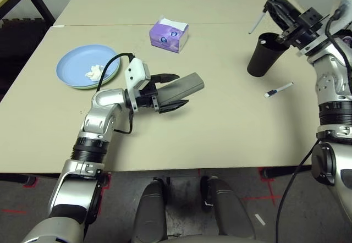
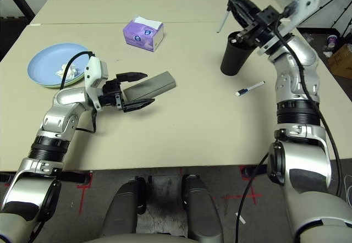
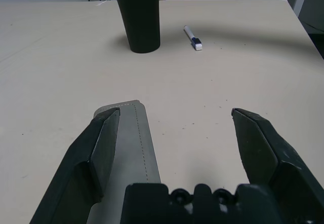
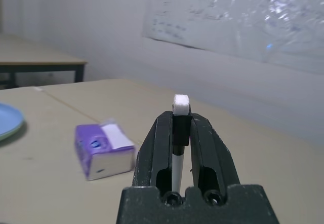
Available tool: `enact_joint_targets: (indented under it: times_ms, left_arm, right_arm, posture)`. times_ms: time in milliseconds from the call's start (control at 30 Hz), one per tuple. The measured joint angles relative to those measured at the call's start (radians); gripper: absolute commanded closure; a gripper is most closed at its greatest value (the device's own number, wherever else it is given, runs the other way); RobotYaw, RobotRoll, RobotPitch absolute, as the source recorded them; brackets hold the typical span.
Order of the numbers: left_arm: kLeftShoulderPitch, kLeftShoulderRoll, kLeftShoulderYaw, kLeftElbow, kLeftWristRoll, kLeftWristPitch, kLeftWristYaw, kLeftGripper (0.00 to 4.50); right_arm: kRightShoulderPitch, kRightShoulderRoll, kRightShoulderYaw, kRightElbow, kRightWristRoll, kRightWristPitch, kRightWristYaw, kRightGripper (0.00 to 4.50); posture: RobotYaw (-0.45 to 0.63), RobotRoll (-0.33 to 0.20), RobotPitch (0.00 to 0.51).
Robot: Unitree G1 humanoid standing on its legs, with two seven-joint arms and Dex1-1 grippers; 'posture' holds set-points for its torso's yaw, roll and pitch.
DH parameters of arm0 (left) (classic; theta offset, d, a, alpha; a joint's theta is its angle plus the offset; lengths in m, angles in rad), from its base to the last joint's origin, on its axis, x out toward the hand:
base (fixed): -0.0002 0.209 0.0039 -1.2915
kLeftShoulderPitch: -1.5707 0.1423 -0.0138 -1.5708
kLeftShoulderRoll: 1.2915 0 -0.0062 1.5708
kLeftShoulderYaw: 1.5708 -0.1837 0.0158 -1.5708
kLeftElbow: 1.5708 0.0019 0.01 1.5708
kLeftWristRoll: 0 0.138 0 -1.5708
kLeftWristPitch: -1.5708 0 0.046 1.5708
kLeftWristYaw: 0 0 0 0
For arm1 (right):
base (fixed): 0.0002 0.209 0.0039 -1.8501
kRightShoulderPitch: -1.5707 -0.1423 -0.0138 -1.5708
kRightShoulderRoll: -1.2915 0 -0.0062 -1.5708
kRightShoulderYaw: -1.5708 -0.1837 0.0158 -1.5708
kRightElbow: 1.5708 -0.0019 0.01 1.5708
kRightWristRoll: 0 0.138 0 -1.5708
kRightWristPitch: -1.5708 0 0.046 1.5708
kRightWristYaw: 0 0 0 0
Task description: Organize and tidy the items on the table.
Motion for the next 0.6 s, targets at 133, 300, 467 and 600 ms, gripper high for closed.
enact_joint_targets:
  times_ms: [133,300,467,600]
  left_arm:
    - [0.0,-0.001,0.001,0.0,0.0,0.0,0.002,0.0]
    - [0.0,-0.001,0.002,0.0,0.0,0.005,0.004,0.0]
    - [0.0,-0.001,0.002,-0.001,0.0,0.012,0.004,0.0]
    - [0.0,-0.001,0.002,-0.002,0.0,0.016,0.004,0.0]
  right_arm:
    - [0.025,-0.018,-0.034,-0.056,0.002,0.027,-0.071,4.17]
    - [0.107,0.001,-0.052,-0.113,0.002,0.079,-0.171,4.17]
    - [0.126,0.008,-0.051,-0.152,-0.001,0.108,-0.215,4.17]
    - [0.132,0.008,-0.046,-0.159,-0.004,0.113,-0.216,4.17]
  posture:
    - [-0.11,0.0,0.143]
    - [-0.11,0.0,0.148]
    - [-0.11,0.0,0.15]
    - [-0.1,0.0,0.152]
